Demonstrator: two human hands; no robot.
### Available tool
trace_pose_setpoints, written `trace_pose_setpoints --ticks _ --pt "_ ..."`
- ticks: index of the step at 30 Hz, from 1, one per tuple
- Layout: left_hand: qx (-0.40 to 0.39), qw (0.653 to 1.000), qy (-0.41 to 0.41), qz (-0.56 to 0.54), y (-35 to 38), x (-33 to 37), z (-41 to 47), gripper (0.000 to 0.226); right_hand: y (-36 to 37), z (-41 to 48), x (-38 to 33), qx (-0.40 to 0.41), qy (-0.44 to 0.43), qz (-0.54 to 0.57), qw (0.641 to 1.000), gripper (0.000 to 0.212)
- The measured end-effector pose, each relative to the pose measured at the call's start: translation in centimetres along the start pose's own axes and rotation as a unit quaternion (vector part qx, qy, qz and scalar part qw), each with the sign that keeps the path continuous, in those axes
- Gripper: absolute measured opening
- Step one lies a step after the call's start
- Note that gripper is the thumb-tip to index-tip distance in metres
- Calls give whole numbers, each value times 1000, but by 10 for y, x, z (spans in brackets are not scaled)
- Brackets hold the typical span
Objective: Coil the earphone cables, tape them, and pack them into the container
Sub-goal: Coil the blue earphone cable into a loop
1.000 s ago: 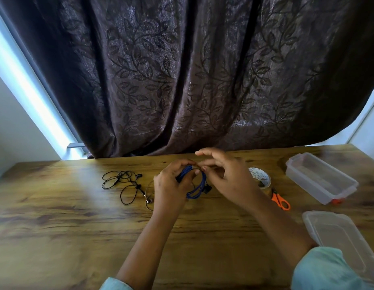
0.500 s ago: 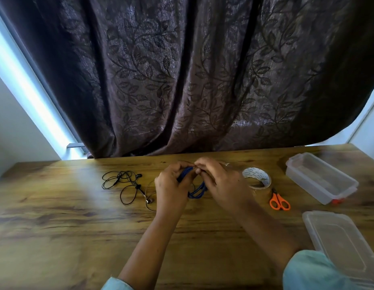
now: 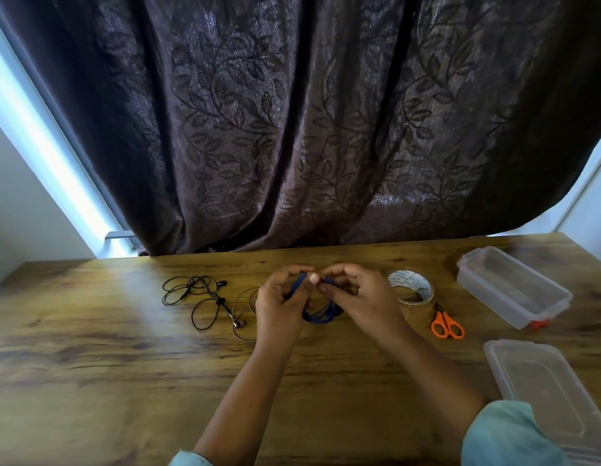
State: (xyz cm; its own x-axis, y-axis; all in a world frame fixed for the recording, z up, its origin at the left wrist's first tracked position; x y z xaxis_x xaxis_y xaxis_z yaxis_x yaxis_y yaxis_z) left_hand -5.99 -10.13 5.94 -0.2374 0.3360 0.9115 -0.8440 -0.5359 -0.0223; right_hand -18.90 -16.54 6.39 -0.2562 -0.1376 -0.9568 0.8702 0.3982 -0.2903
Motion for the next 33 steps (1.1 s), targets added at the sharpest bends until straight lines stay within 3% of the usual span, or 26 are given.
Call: trace_pose_setpoints --ticks 7,10,18,24,29,33 --pt "-4 991 -134 17 -1 -42 -14 9 -5 4 31 29 72 38 996 6" --pt "-41 986 -162 11 4 -55 -15 11 -7 7 43 42 93 33 994 4" --pt "-44 964 -262 5 22 -88 -15 14 -8 30 85 120 150 -38 981 9" --pt "-13 945 -325 35 32 -114 -18 14 -5 36 106 127 170 -190 959 18" --pt "-27 944 -317 89 35 -127 -13 12 -4 36 111 116 156 -251 948 27" --pt "-49 950 -252 176 36 -125 -6 9 -2 34 112 113 143 -254 950 33"
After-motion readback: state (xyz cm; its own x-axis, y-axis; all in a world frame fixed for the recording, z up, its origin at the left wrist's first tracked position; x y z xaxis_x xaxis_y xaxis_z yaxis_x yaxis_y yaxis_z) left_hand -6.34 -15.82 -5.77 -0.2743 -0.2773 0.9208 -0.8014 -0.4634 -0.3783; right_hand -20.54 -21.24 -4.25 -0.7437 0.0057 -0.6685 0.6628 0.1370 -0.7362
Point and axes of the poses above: each hand's wrist, its own z-axis towards the middle knuckle, its own y-axis out of the palm, x = y × z, the point moved 6 cm from there along z, towards the middle knuckle, and after that the axes turned 11 degrees about y, right-handed, at the moved point
